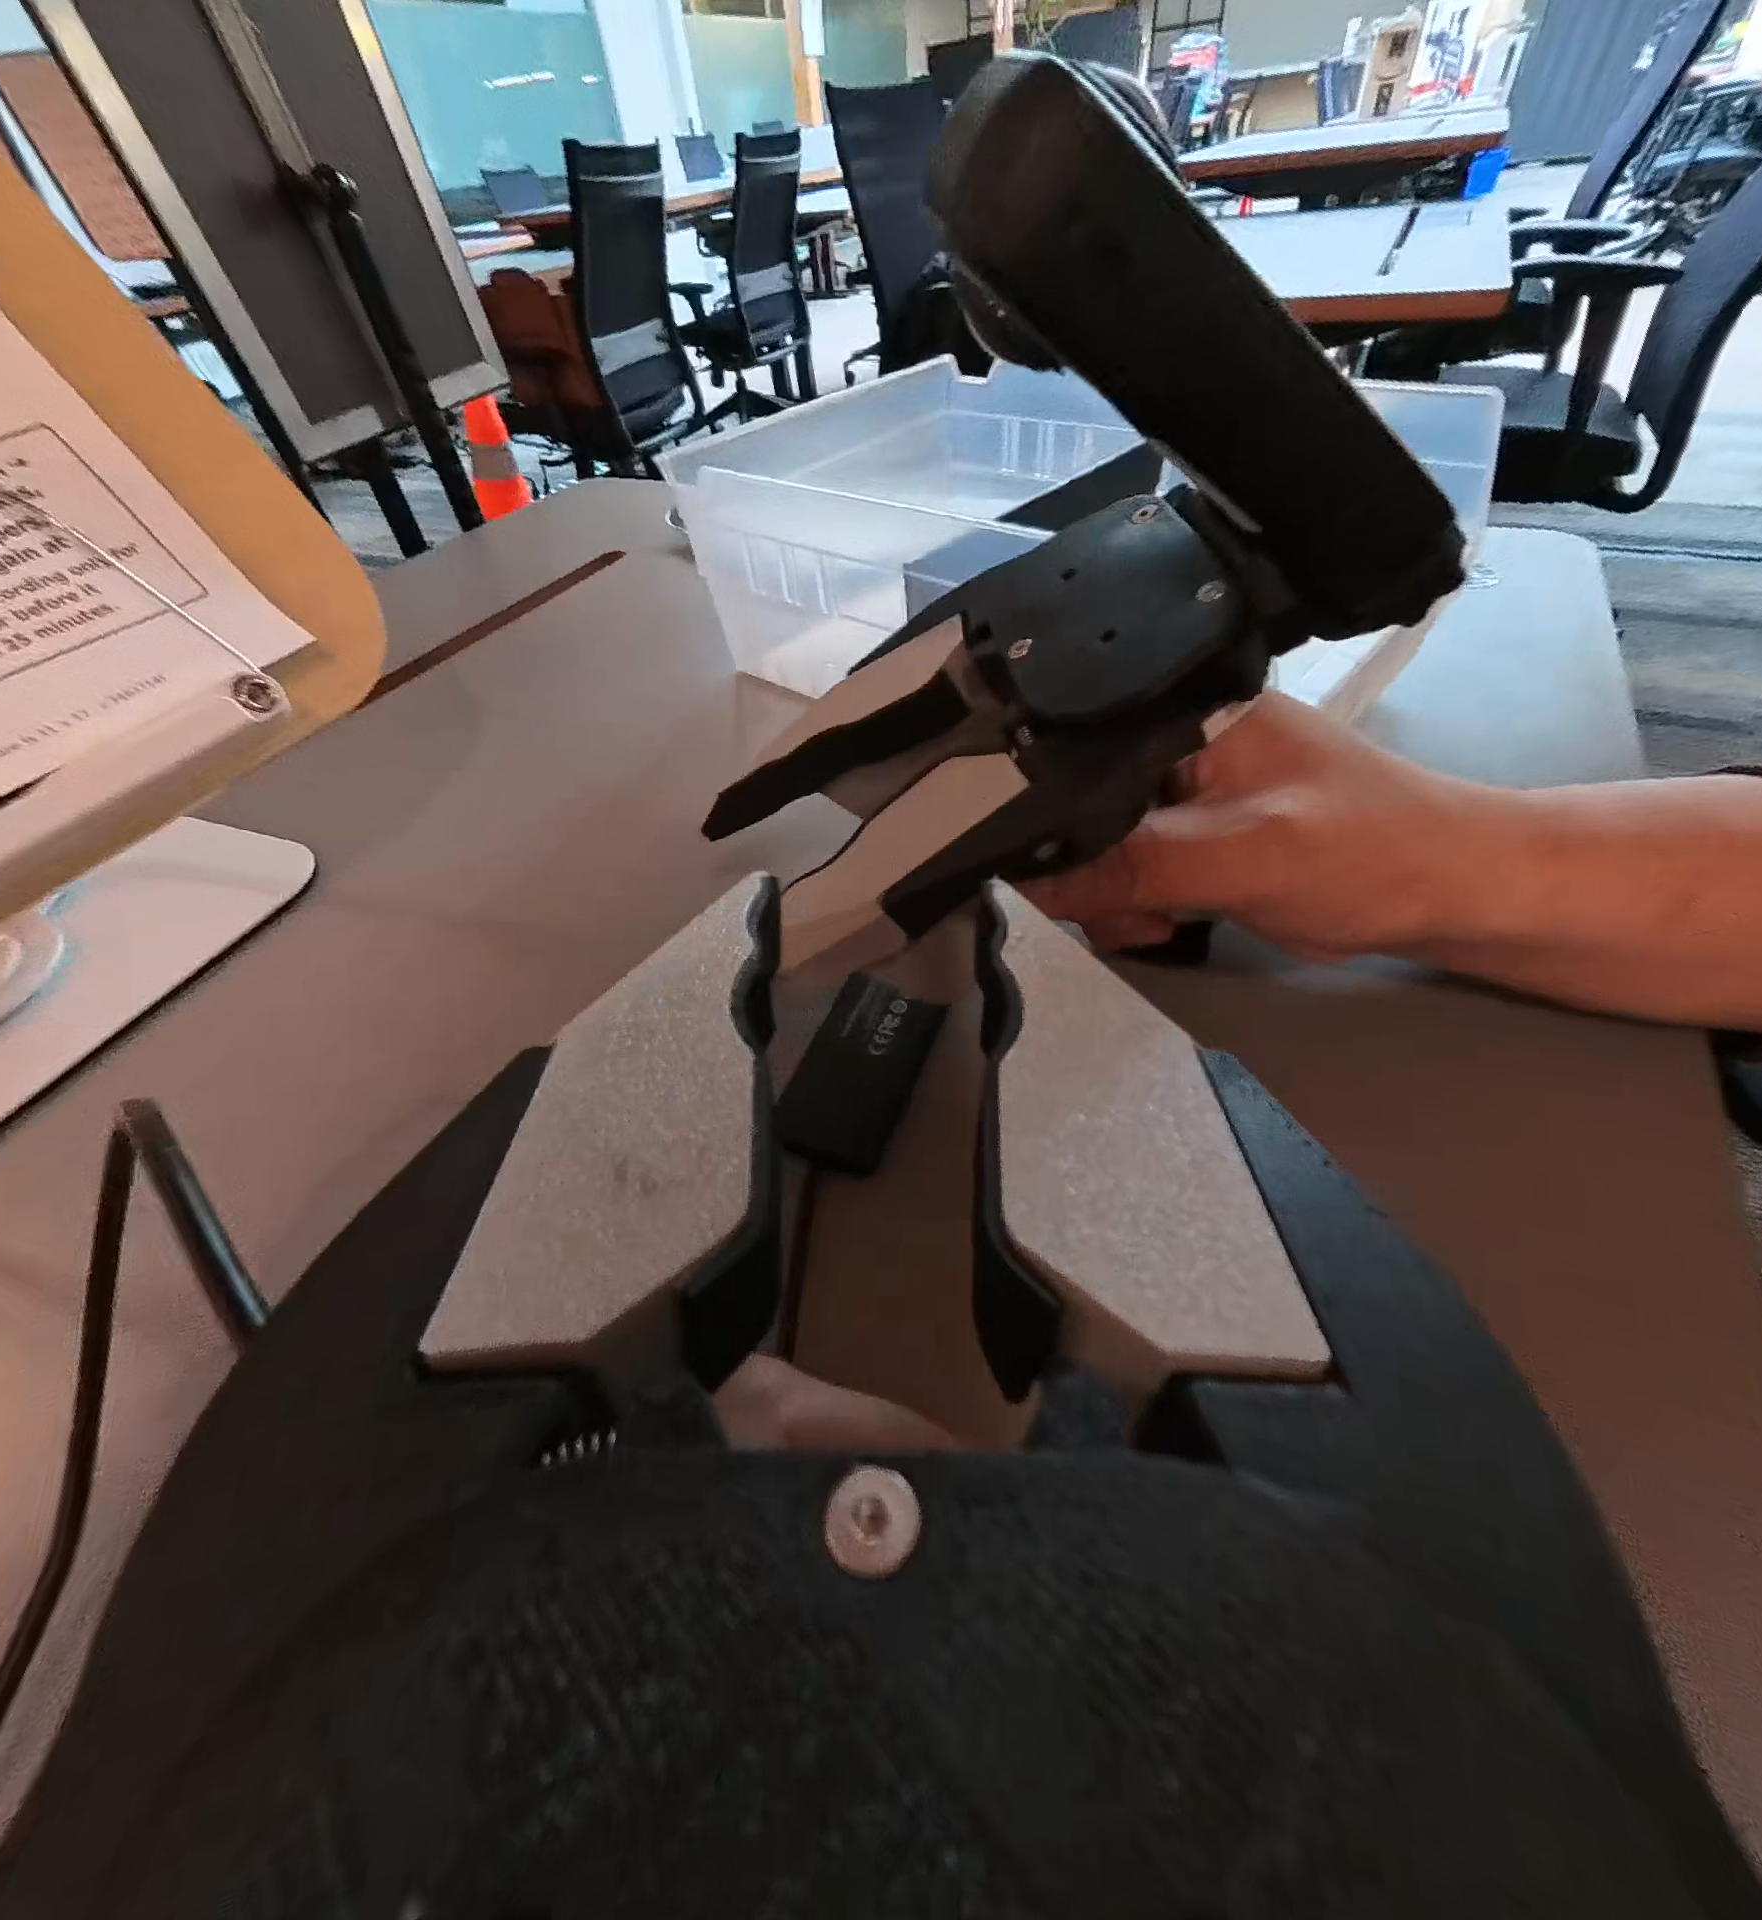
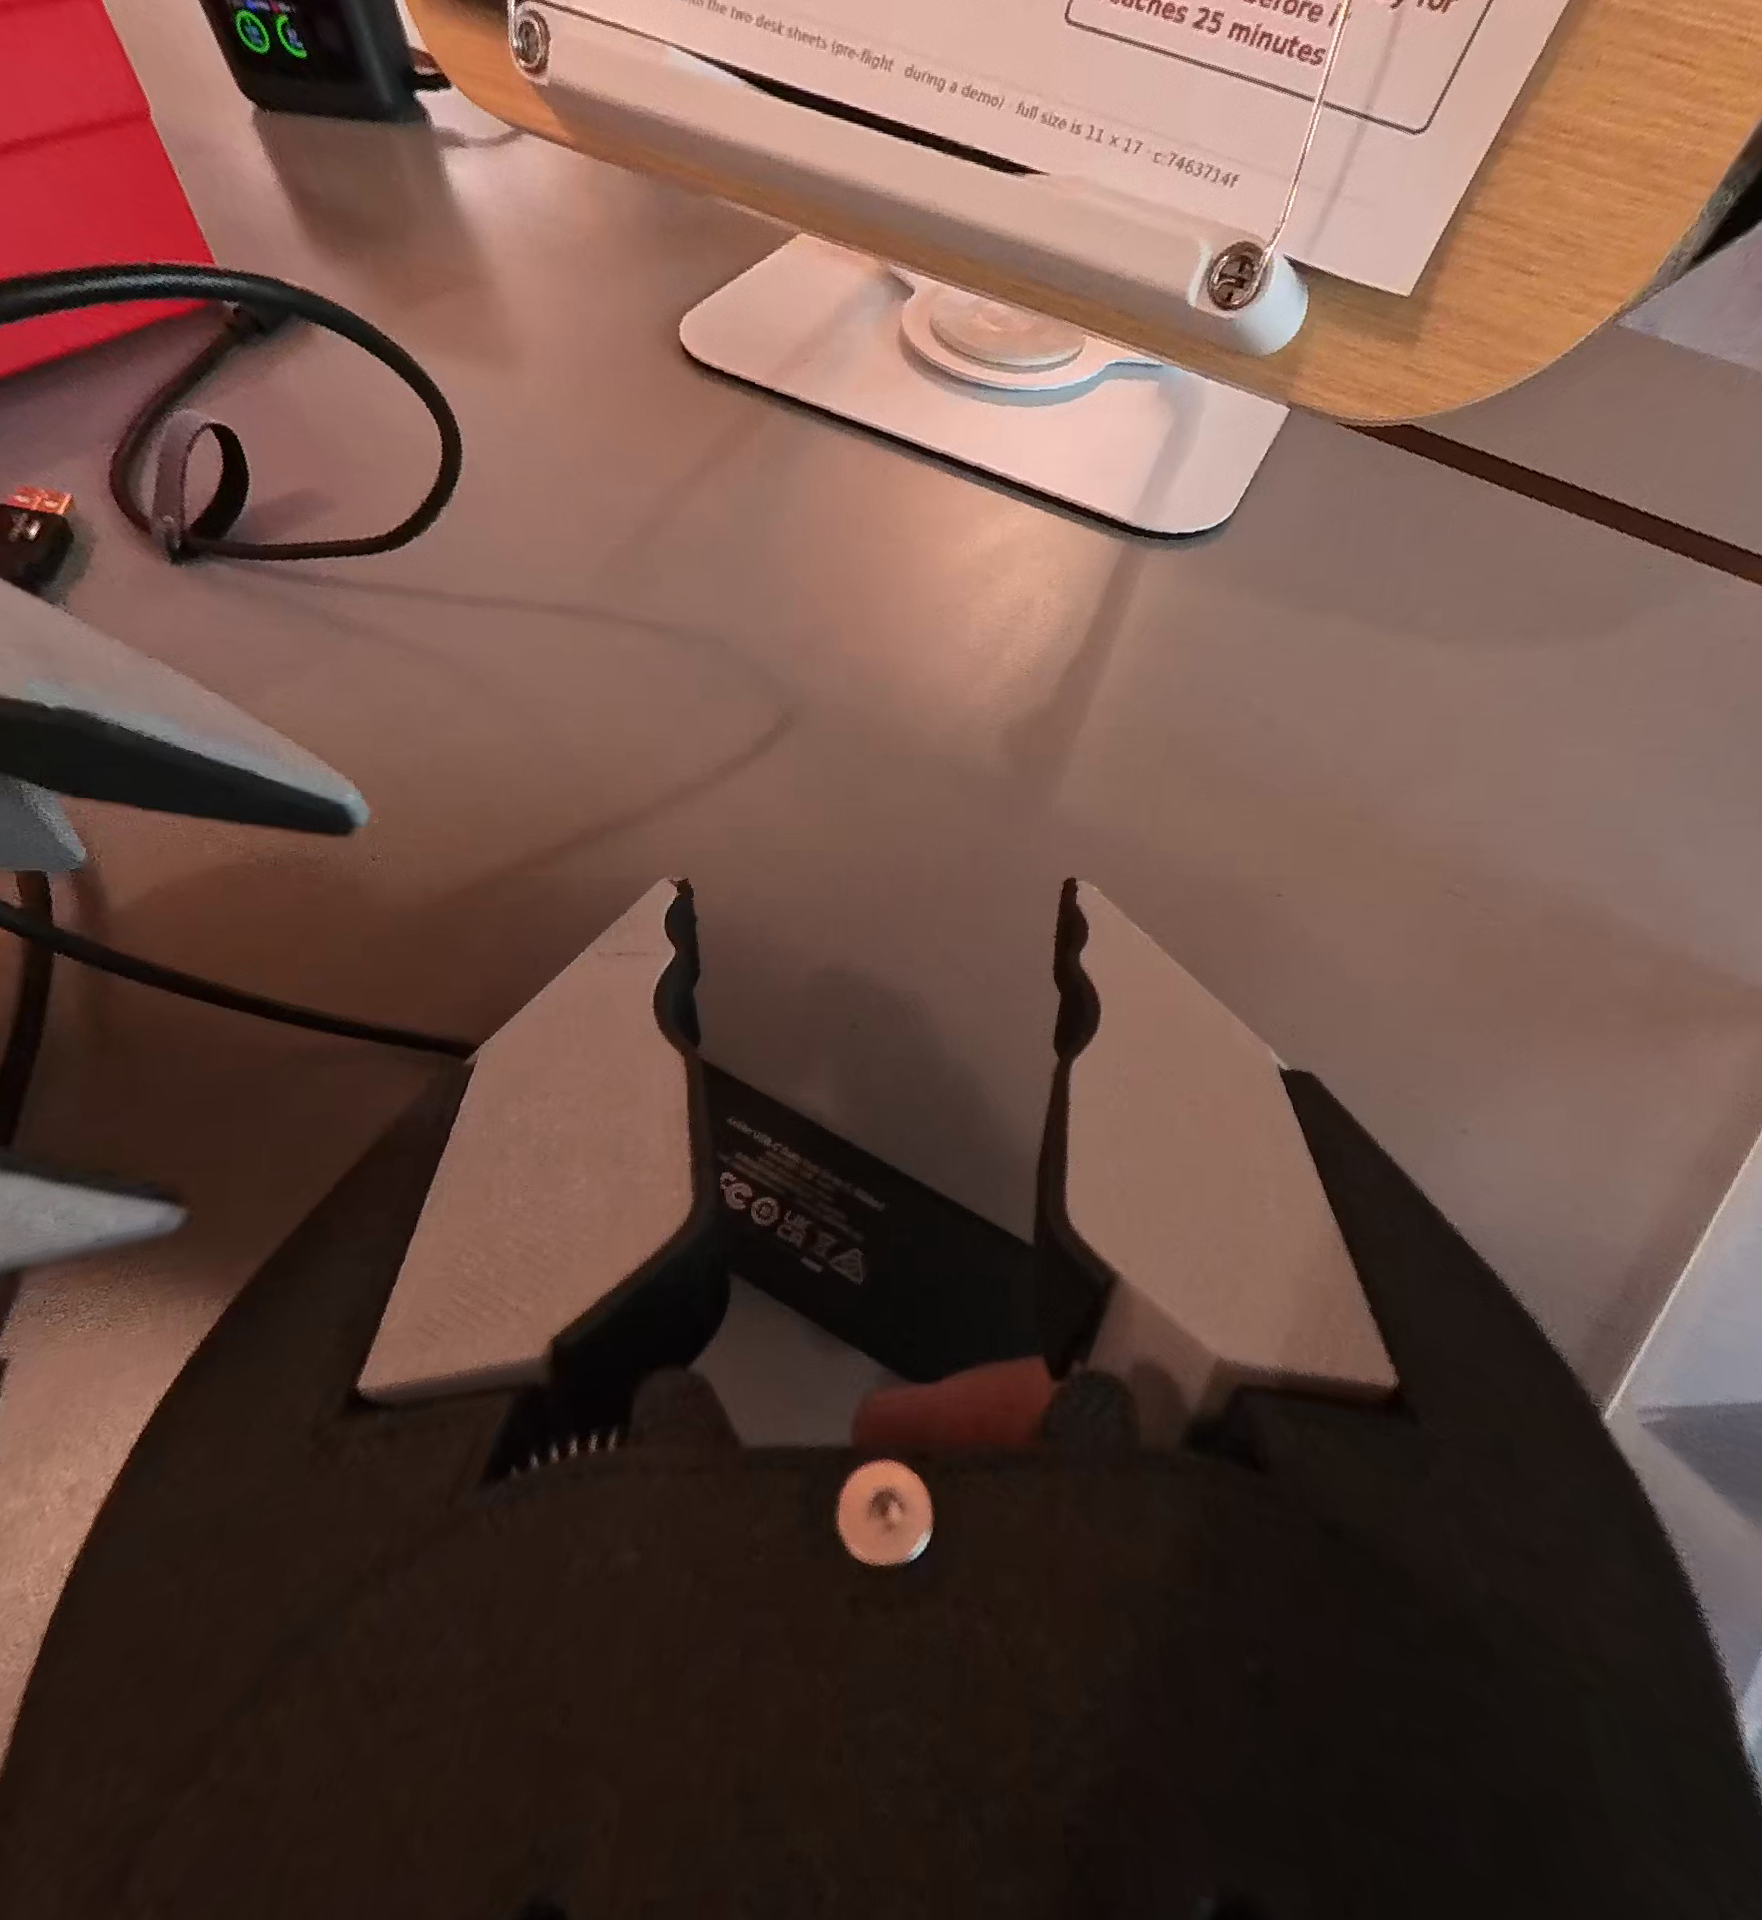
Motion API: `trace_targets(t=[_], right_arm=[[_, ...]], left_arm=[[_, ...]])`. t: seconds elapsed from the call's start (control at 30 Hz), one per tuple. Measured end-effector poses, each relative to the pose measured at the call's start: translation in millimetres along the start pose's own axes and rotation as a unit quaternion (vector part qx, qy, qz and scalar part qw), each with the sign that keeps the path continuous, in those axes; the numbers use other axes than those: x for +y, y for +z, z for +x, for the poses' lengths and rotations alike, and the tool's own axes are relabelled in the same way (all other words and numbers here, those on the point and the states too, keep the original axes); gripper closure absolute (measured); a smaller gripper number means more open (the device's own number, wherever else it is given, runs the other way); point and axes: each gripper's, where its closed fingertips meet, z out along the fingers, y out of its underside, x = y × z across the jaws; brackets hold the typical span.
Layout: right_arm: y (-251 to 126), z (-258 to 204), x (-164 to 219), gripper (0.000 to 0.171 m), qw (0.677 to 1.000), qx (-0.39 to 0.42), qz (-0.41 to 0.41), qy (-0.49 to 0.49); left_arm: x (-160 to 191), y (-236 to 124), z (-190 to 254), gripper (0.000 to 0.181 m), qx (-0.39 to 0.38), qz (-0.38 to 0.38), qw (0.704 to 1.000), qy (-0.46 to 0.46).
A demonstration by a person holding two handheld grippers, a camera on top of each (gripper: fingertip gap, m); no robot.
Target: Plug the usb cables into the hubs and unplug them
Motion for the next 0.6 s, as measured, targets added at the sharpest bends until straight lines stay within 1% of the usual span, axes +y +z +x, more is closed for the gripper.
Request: trace_targets(t=[0.2,0.6], right_arm=[[-1,2,0,0.106,1.000,0.000,0.002,0.012],[-1,-2,1,0.106,1.000,-0.007,-0.002,0.007]], left_arm=[[0,-3,-13,0.149,-0.018,0.010,1.000,-0.022],[13,2,-25,0.149,-0.046,-0.013,0.999,-0.017]])
